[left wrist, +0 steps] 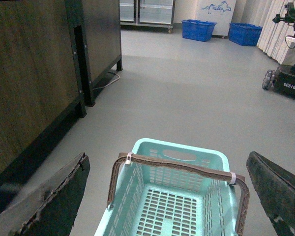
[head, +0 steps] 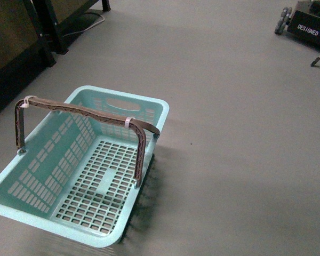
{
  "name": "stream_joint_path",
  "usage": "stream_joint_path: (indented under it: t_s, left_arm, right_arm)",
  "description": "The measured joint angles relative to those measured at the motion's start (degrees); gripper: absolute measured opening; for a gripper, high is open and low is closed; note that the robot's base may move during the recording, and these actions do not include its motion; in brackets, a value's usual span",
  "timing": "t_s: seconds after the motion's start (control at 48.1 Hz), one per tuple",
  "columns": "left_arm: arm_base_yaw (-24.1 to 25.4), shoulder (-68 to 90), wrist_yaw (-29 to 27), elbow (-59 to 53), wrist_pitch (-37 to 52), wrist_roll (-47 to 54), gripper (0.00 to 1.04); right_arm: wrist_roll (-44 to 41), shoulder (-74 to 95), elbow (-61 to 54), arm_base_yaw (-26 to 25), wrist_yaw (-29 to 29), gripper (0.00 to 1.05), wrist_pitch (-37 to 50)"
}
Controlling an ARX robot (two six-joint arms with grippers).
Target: Pick mango and avocado into basket
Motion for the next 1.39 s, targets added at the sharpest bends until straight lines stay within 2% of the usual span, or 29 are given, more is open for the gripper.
stream_joint_path:
  t_s: [0.916, 0.936, 0.978, 1.04, 1.186, 1.394]
  left_arm:
    - [0.00, 0.00, -0.07, 0.00, 0.00, 0.00, 0.97]
    - [-0.50, 0.04, -1.05, 0.04, -0.17, -0.13, 0.97]
    - [-1.97, 0.35, -6.80, 0.04, -1.11, -0.92, 0.97]
    - [-2.58, 1.97, -10.78, 0.09, -1.60, -2.97, 0.97]
    - [-0.17, 14.03, -10.51, 3.52, -2.12, -13.42, 0.97]
    - [-1.66, 39.91, -5.20, 11.61, 8.70, -34.60, 0.97]
  right_arm:
    - [0.00, 0.00, 0.00, -0.02, 0.00, 0.97, 0.00]
    - [-0.02, 0.00, 0.00, 0.00, 0.00, 0.97, 0.00]
    - [0.00, 0.00, 0.00, 0.00, 0.00, 0.97, 0.00]
    - [-0.02, 0.00, -0.02, -0.02, 0.00, 0.97, 0.00]
    - [0.00, 0.00, 0.00, -0.02, 0.00, 0.97, 0.00]
    - [0.00, 0.00, -0.02, 0.00, 0.00, 0.97, 0.00]
